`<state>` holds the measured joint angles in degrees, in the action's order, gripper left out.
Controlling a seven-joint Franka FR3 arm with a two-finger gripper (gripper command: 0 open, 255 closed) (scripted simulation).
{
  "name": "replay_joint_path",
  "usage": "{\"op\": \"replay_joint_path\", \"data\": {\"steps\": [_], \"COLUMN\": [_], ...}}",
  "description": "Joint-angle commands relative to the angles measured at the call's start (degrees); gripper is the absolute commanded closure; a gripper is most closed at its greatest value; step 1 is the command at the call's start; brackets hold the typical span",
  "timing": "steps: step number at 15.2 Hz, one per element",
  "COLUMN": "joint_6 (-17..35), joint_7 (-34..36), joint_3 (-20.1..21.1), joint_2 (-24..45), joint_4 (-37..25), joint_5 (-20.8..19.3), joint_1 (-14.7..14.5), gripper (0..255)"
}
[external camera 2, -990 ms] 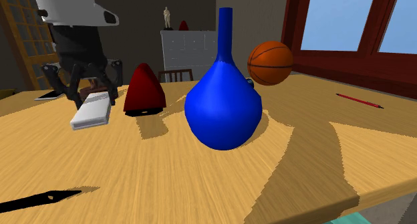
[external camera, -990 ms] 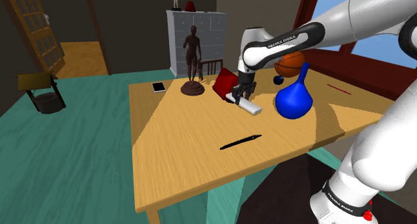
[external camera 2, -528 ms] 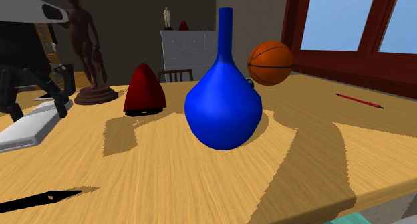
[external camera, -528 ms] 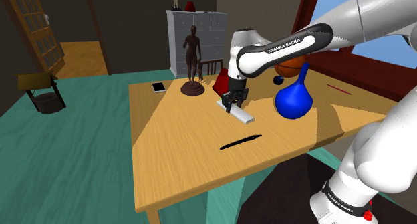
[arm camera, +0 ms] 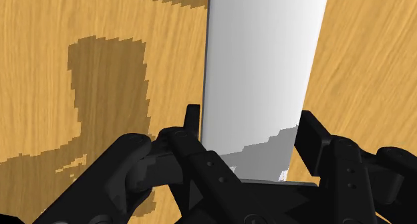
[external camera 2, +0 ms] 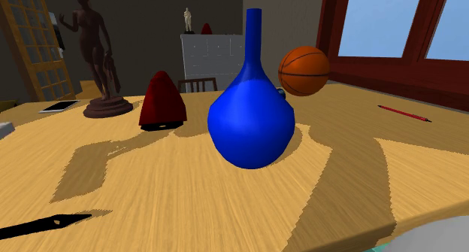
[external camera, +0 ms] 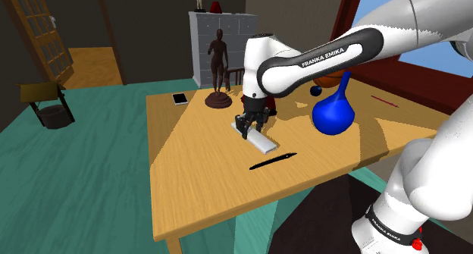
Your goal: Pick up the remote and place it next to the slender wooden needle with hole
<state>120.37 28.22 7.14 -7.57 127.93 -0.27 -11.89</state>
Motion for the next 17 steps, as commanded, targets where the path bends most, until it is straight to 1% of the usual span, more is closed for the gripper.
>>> {"op": "replay_joint_path", "data": {"steps": [1,3,17], "joint_6": [0.05,-0.17,10.61], "joint_7": [3.12,6.09,7.22], "joint_3": [1.75,3.39,3.58], "joint_2": [0.97,2.03,7.44], "joint_4": [-0.89,-2.12,3.36], "joint_5": [0.11,0.11,-1.22], "joint_1": [-1.34,-2.66,-2.66], "gripper": [255,255,255]}}
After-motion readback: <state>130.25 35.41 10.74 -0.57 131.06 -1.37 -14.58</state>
